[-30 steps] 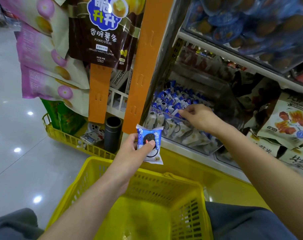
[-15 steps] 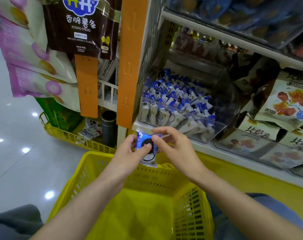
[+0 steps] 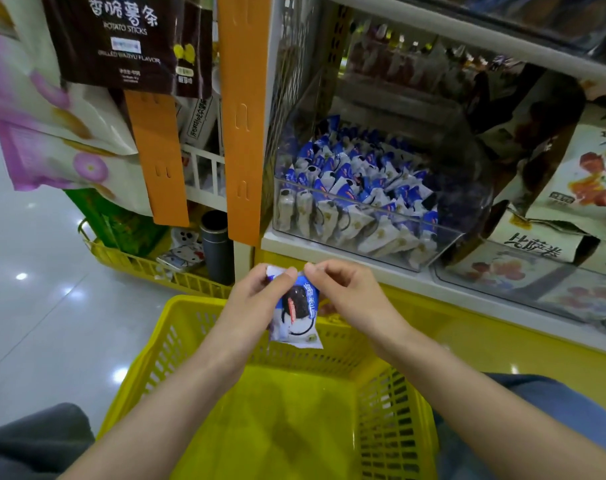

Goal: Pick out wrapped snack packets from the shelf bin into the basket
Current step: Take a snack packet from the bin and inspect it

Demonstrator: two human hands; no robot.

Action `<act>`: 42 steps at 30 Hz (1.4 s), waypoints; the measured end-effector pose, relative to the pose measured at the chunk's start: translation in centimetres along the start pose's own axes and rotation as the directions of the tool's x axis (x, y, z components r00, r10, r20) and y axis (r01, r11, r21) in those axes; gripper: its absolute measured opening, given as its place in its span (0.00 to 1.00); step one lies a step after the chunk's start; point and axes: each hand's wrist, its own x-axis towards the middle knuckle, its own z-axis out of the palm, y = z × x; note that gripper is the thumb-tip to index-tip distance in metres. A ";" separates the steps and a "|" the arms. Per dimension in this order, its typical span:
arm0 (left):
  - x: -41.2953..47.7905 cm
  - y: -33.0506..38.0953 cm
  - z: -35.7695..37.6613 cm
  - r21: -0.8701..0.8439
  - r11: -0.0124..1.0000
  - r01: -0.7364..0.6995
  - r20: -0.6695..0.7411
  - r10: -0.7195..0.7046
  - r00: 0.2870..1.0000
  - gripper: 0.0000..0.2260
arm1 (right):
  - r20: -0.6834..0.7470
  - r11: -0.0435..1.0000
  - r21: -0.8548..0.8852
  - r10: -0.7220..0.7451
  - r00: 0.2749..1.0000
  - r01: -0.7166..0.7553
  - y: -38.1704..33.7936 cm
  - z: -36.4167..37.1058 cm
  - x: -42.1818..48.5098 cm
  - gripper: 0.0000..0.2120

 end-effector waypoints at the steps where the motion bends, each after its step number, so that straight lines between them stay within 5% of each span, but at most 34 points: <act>1: 0.0 0.0 -0.1 0.027 1.000 -0.012 -0.029 0.013 0.999 0.12 | 0.004 0.999 -0.035 -0.023 1.000 0.023 0.1 0.1 0.0 0.10; 4: 0.0 -0.1 -0.3 0.136 0.989 -0.054 -0.086 0.066 0.994 0.15 | 0.008 0.959 -0.221 -0.179 0.984 0.176 0.5 0.3 -0.3 0.06; 7: -0.1 -0.4 -0.4 0.183 0.981 -0.060 -0.093 0.078 0.993 0.14 | 0.058 0.758 -0.536 -0.406 0.912 0.372 0.7 -0.1 -0.7 0.04; 10: -0.1 -0.7 -0.2 0.191 0.980 -0.059 -0.091 0.078 0.993 0.12 | 0.136 0.597 -0.657 -0.506 0.852 0.459 0.7 -0.5 -0.9 0.07; 14: 0.1 -0.3 -0.2 0.137 0.989 -0.049 -0.050 0.057 0.997 0.09 | -0.033 0.795 -0.491 -0.426 0.904 0.356 0.4 -0.6 -0.5 0.03; 17: 0.0 -0.1 -0.2 0.118 0.993 0.011 -0.015 -0.009 1.000 0.10 | -0.168 0.975 -0.150 -0.190 0.967 0.166 -0.1 -1.0 -0.1 0.06; 21: 0.0 -0.1 -0.2 0.045 0.998 -0.037 -0.132 0.043 0.990 0.12 | -0.080 0.983 0.167 0.094 0.992 -0.080 -0.5 -1.3 0.1 0.05; 26: 0.5 0.0 -0.9 -0.032 0.991 -0.130 -0.257 0.117 0.959 0.08 | 0.174 0.978 0.023 0.200 0.964 -0.207 -0.3 -0.9 -0.2 0.09; 30: 0.6 -0.3 -1.2 0.010 0.986 -0.168 -0.234 0.166 0.958 0.06 | 0.111 0.970 -0.229 0.109 0.988 -0.081 0.4 -0.7 -0.1 0.12; 33: 0.7 -0.4 -1.3 0.124 0.974 -0.188 -0.204 0.210 0.956 0.08 | 0.078 0.865 -0.498 -0.022 0.997 0.058 1.1 -0.9 -0.2 0.31; 35: 0.7 -0.5 -1.4 0.259 0.940 -0.223 -0.160 0.270 0.950 0.09 | 0.098 0.846 -0.516 -0.096 0.990 0.134 1.2 -0.8 -0.4 0.39; 40: 0.3 -0.8 -1.0 0.505 0.806 -0.310 -0.021 0.370 0.929 0.09 | 0.045 0.875 -0.394 -0.288 0.957 0.282 1.2 -0.6 -0.7 0.07; 42: 0.2 -1.0 -0.8 0.517 0.792 -0.325 -0.003 0.381 0.925 0.09 | 0.020 0.880 -0.384 -0.295 0.955 0.279 1.1 -0.6 -0.7 0.05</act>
